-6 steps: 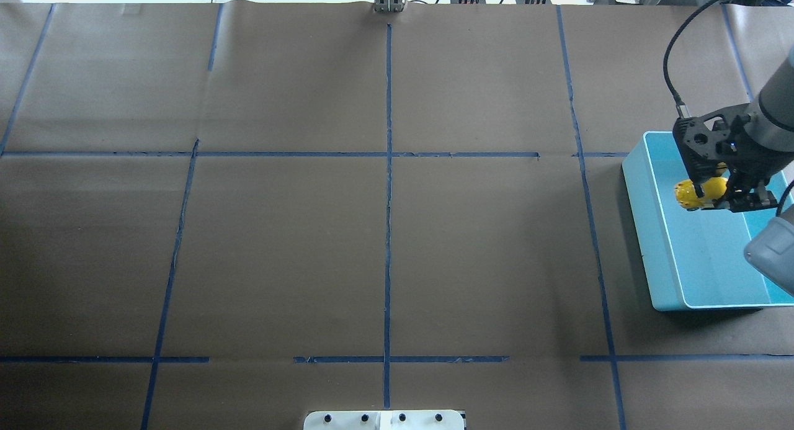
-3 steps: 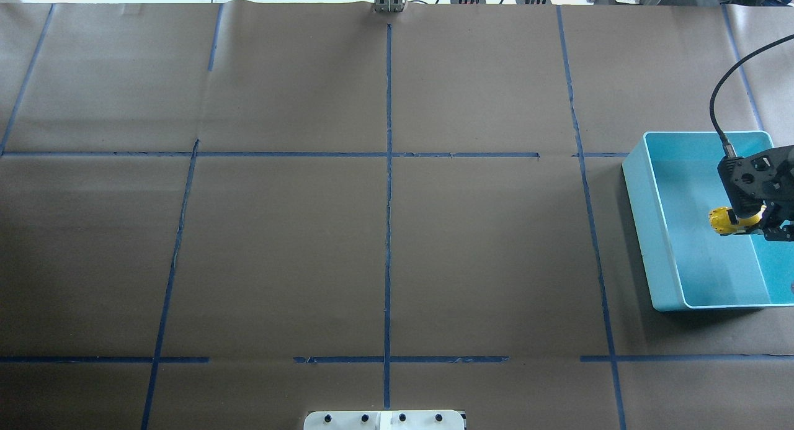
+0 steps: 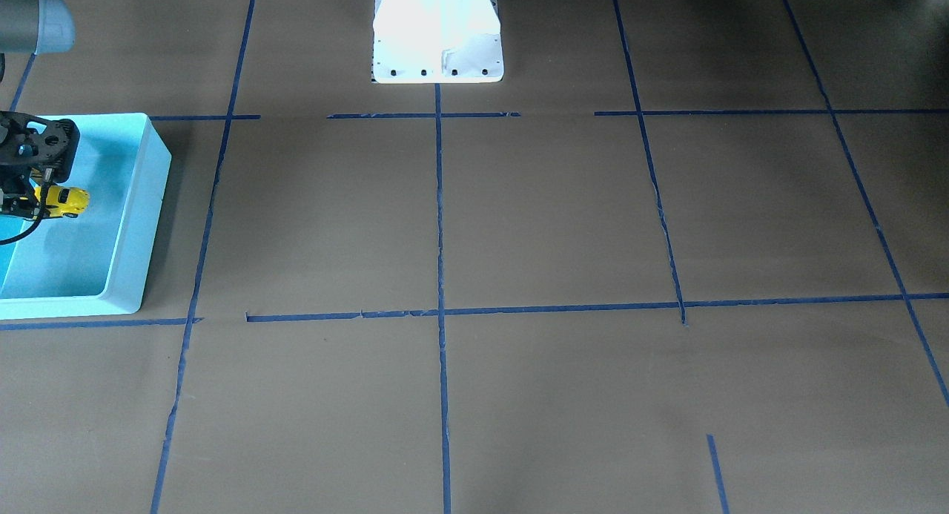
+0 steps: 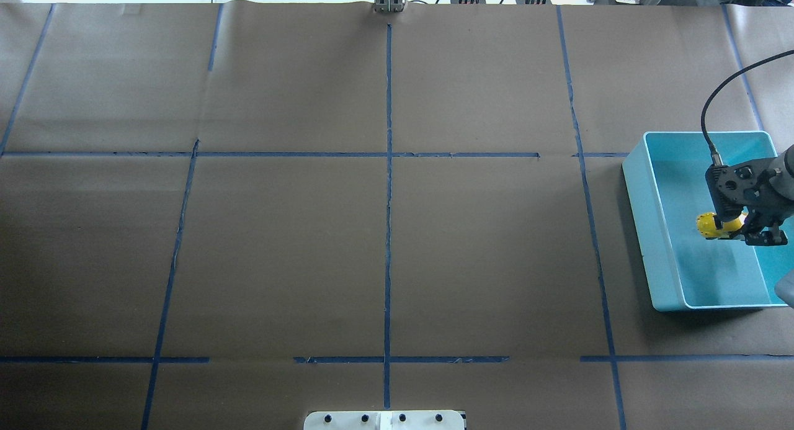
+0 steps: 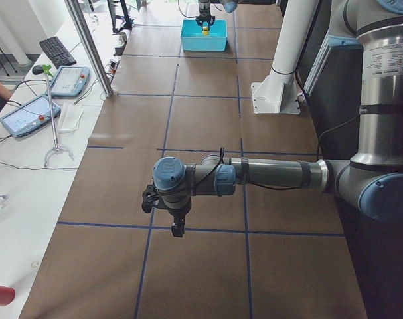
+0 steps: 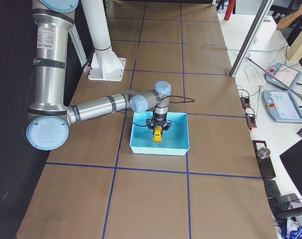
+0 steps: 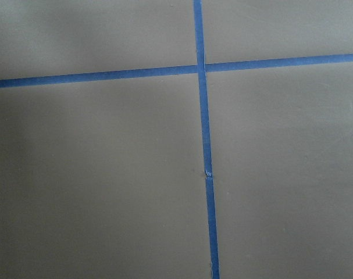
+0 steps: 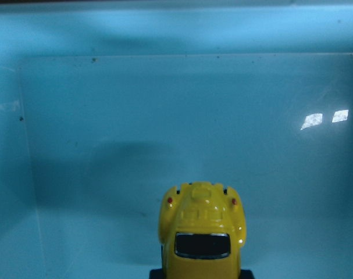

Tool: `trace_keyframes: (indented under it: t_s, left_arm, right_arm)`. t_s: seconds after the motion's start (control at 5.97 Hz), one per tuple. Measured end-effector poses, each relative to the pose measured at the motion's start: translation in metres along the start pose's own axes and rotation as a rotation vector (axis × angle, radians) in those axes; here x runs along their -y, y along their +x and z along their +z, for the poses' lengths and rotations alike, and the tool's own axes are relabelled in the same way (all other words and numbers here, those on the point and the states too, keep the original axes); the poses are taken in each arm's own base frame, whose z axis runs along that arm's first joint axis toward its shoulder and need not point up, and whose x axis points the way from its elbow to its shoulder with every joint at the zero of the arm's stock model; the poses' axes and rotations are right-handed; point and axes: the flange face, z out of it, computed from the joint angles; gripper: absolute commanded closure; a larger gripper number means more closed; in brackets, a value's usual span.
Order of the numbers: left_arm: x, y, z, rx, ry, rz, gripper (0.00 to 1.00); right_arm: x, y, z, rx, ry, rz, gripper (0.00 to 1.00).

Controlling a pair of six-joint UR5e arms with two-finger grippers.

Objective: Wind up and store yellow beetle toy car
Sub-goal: 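Lower the yellow car into the light-blue bin and open the right gripper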

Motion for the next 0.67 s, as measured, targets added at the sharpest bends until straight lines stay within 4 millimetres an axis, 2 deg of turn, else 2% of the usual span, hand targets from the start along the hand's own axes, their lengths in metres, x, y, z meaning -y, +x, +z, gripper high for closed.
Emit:
trace_keyframes:
  t_s: [0.17, 0.34, 0.5, 0.67]
  left_arm:
    - [0.002, 0.0, 0.0, -0.001, 0.0, 0.0, 0.0]
    - [0.004, -0.001, 0.001, -0.001, 0.0, 0.0, 0.0]
    - [0.005, -0.002, 0.001, -0.001, -0.002, -0.001, 0.0]
    - [0.005, -0.003, 0.002, -0.001, -0.004, -0.002, 0.0]
  right_arm:
    - [0.01, -0.004, 0.009, 0.013, -0.001, -0.008, 0.89]
    - [0.019, -0.007, 0.015, 0.023, -0.003, -0.02, 0.65]
    - [0.025, -0.008, 0.019, 0.029, -0.004, -0.03, 0.38]
    - [0.028, -0.009, 0.02, 0.032, -0.004, -0.037, 0.0]
